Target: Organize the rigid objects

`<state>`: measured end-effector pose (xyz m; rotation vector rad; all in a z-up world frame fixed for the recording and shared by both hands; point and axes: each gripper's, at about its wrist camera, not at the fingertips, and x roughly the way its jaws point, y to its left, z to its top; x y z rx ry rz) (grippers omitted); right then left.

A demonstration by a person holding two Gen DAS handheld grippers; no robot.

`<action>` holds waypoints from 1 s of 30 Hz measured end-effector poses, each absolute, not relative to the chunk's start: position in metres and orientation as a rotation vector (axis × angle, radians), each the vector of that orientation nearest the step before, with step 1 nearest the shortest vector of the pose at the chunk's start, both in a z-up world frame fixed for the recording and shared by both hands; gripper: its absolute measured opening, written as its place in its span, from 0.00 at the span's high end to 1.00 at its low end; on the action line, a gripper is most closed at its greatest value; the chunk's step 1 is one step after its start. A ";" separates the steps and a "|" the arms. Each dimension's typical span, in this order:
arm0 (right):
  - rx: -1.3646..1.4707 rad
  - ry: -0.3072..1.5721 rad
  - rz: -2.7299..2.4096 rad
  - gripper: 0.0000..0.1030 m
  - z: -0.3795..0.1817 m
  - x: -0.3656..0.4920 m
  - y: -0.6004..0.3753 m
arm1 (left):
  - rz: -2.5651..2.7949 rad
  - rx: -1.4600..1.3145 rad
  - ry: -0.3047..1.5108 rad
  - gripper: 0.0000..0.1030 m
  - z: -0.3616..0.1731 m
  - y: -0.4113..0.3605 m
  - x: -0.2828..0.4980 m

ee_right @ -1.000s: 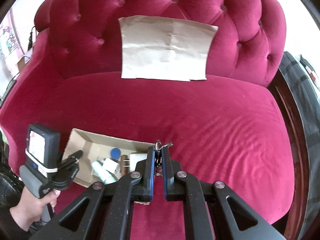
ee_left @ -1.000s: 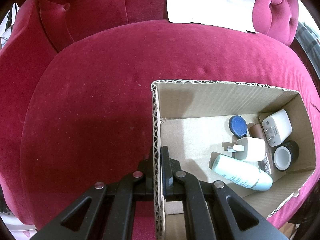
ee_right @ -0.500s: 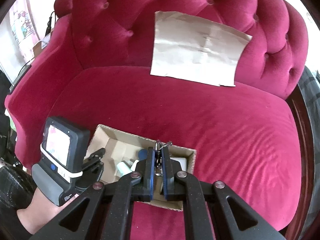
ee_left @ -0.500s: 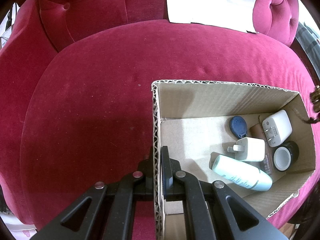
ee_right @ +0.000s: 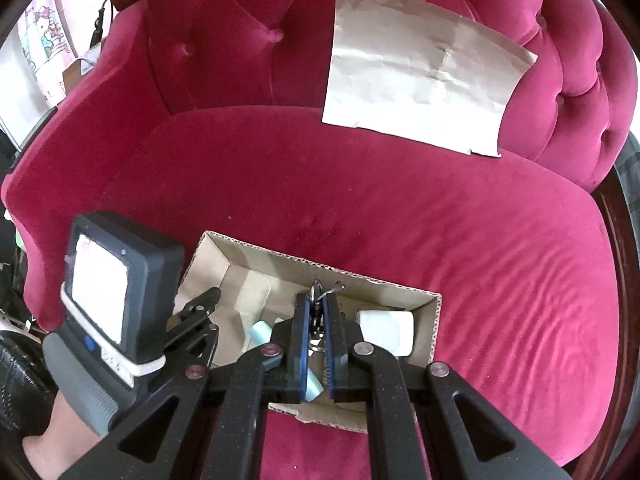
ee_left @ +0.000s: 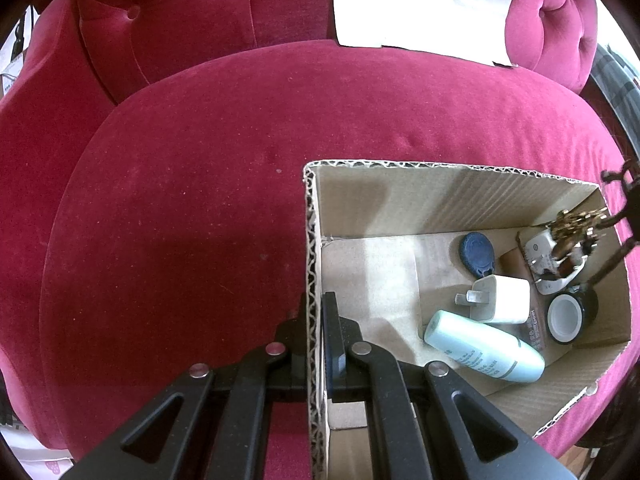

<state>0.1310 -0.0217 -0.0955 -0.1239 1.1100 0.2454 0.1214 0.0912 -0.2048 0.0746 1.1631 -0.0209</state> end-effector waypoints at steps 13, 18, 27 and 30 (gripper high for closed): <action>-0.093 1.178 0.190 0.95 -0.143 0.148 -0.021 | -0.021 0.075 1.164 0.96 -0.205 0.091 0.122; -0.085 1.205 0.169 0.95 -0.156 0.151 -0.020 | -0.020 0.075 1.163 0.96 -0.205 0.091 0.121; -0.081 1.245 0.150 0.95 -0.174 0.154 -0.019 | -0.021 0.074 1.163 0.96 -0.205 0.091 0.122; -0.074 1.246 0.147 0.95 -0.174 0.154 -0.021 | -0.020 0.073 1.164 0.96 -0.205 0.091 0.122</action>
